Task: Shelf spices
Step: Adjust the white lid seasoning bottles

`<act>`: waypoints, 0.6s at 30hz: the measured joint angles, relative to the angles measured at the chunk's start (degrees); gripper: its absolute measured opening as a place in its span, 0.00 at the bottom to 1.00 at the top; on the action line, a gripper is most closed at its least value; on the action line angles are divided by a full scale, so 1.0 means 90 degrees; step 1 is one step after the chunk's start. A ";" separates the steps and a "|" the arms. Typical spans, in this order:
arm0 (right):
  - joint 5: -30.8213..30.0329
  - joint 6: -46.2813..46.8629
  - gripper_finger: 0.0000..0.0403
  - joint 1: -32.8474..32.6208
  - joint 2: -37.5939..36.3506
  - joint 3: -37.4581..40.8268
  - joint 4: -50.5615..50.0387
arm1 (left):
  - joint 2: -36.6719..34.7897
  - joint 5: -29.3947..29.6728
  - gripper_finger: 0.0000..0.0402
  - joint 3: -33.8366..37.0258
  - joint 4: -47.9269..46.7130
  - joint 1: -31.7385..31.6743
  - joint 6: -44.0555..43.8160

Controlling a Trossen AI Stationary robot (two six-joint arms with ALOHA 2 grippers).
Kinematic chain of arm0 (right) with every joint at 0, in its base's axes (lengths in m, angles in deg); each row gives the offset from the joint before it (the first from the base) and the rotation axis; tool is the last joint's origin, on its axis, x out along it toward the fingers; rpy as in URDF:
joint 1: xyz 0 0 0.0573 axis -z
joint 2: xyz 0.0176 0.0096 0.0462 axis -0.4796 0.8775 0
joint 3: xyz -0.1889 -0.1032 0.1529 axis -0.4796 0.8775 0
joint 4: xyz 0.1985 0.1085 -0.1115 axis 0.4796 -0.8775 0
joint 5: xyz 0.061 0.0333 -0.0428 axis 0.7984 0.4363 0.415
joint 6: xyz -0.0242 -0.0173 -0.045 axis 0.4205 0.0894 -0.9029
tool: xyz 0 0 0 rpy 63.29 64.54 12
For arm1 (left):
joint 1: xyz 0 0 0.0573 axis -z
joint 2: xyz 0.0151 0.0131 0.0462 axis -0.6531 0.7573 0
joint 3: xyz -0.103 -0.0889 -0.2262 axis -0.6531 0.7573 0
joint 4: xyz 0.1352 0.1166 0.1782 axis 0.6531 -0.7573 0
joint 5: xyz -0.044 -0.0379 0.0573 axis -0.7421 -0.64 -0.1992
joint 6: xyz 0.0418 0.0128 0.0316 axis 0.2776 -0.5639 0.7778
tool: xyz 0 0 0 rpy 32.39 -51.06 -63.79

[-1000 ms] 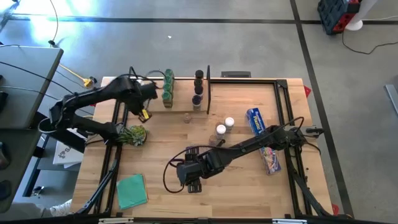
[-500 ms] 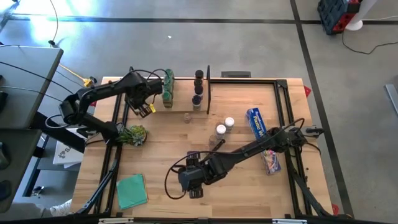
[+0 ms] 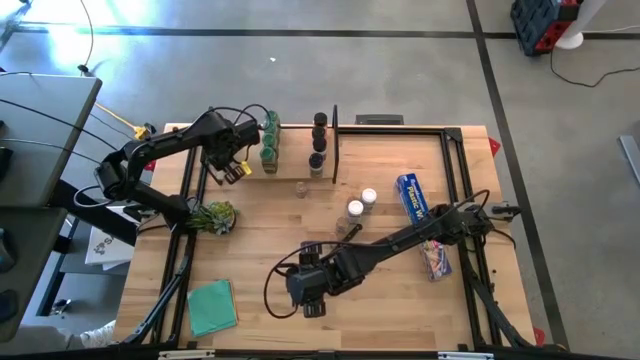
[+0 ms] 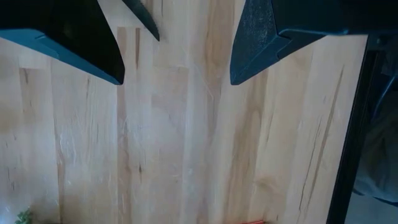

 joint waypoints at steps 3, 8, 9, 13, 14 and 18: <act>-0.0001 -0.0013 0.71 0.0000 0.0000 0.0000 0.0000 | 0.0000 0.0002 0.00 0.0000 0.0127 0.0000 0.0088; -0.0001 -0.0015 0.71 0.0000 0.0000 0.0000 -0.0002 | 0.0000 0.0069 0.00 -0.0002 0.0287 -0.0001 0.0152; 0.0000 -0.0015 0.71 0.0000 0.0000 0.0000 -0.0002 | 0.0000 0.0084 0.00 -0.0002 0.0288 -0.0008 0.0152; -0.0002 -0.0016 0.71 0.0000 0.0000 0.0000 -0.0002 | 0.0000 0.0222 0.00 -0.0002 0.0300 -0.0088 0.0206; -0.0002 -0.0018 0.71 0.0001 0.0000 0.0000 -0.0002 | 0.0000 0.0265 0.00 -0.0002 0.0307 -0.0116 0.0214; -0.0002 -0.0022 0.71 0.0000 0.0000 0.0000 -0.0012 | -0.0023 0.0333 0.00 -0.0002 0.0280 -0.0180 0.0259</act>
